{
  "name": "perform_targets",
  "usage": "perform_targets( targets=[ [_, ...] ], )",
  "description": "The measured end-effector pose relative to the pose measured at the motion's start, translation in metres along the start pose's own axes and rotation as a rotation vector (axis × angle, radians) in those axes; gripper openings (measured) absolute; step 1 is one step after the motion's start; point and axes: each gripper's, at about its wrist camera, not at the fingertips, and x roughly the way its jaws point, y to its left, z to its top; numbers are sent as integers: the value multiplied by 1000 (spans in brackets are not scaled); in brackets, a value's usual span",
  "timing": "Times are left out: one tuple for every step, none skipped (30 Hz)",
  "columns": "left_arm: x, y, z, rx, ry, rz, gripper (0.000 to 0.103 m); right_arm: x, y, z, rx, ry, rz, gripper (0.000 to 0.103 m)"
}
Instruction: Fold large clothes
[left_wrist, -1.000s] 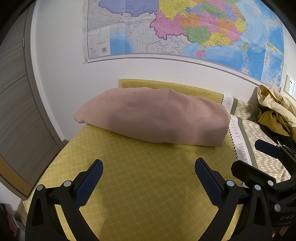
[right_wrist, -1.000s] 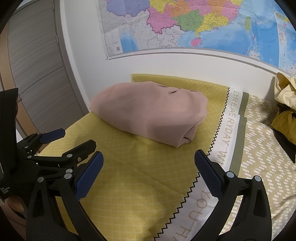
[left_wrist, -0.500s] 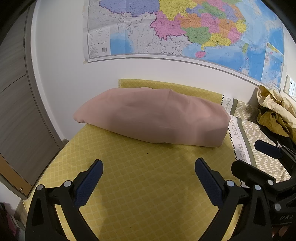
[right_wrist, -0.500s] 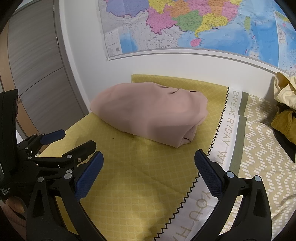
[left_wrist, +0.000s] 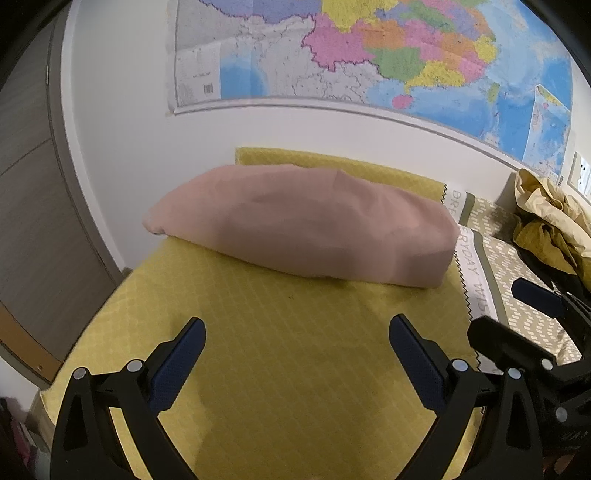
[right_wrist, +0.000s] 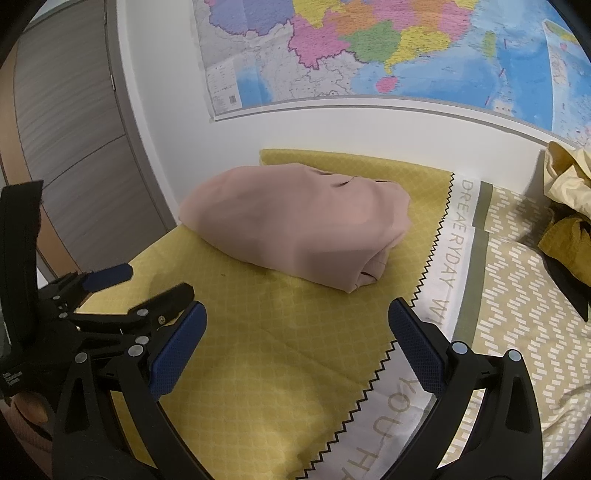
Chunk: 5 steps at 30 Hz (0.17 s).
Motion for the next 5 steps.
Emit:
perform_targets(
  targets=[
    [0, 0, 0, -5, 1, -13, 96, -1, -1, -1, 2, 1, -1, 97],
    [0, -2, 0, -9, 4, -30, 96, -2, -2, -1, 7, -1, -3, 97],
    [0, -4, 0, -7, 6, -42, 96, -3, -5, 0, 12, -2, -6, 97],
    [0, -6, 0, -2, 7, -56, 96, -5, -7, -1, 19, -3, -5, 97],
    [-1, -9, 0, 1, 7, -66, 96, -7, -10, -1, 28, -3, -5, 97]
  ],
)
